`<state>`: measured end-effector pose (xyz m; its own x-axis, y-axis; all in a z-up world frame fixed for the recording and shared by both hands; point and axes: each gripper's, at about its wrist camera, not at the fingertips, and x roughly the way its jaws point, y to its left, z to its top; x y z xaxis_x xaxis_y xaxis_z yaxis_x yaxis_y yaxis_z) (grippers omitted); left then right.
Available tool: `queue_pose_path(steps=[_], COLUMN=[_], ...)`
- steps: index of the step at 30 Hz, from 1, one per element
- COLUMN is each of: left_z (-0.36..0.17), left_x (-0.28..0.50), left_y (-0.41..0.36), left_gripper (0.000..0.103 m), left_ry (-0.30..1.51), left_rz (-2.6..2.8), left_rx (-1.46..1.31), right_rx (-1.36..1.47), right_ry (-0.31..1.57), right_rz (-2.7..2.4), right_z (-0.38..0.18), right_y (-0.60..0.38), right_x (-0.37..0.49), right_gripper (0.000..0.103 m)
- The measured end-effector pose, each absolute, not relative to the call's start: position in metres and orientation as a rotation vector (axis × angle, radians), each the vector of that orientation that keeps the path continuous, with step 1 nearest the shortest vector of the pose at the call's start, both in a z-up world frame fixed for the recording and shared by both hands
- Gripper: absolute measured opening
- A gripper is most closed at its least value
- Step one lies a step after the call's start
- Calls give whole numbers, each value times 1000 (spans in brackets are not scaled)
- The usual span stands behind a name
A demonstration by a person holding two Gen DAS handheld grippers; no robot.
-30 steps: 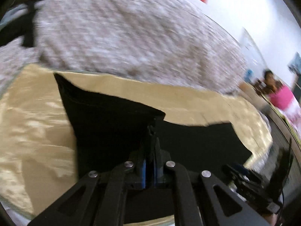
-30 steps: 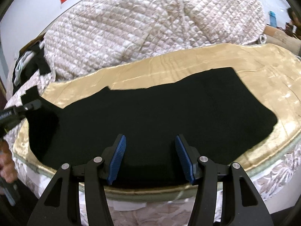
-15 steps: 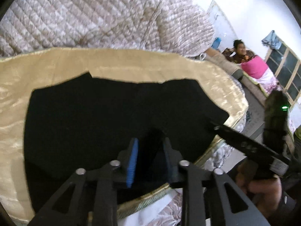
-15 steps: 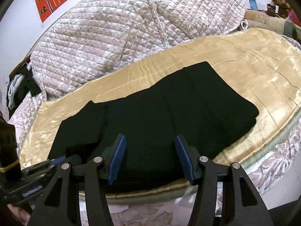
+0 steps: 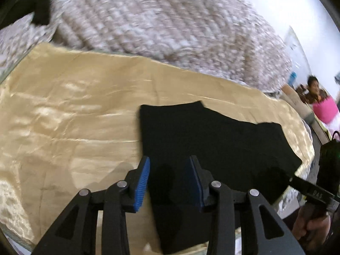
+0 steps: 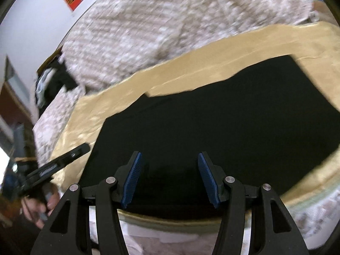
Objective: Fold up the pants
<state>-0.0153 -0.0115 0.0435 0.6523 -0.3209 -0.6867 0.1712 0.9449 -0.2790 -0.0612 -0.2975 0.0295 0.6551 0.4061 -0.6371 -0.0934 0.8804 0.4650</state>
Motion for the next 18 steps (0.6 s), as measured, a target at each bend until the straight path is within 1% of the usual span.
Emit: queue_pose_path(steps=[2,16,17,18], left_z=[39,29,28,28], left_x=[-15,-13,-13,-13], left_y=[-8,-14,-14,-14], left_gripper=[40,40,40,40], left_ry=[821,836,837,838], left_rz=[-278,-285,-284,-283], left_rx=[-204,-197,-196,-195], right_rx=[403,345,343,340], right_ry=[858,926,931,935], right_rz=[311,460,469,473], right_z=[22,20,19,19], right_y=[-289,-261,-260,-259], right_x=[-49,6,8,11], right_gripper=[55,55,54,51])
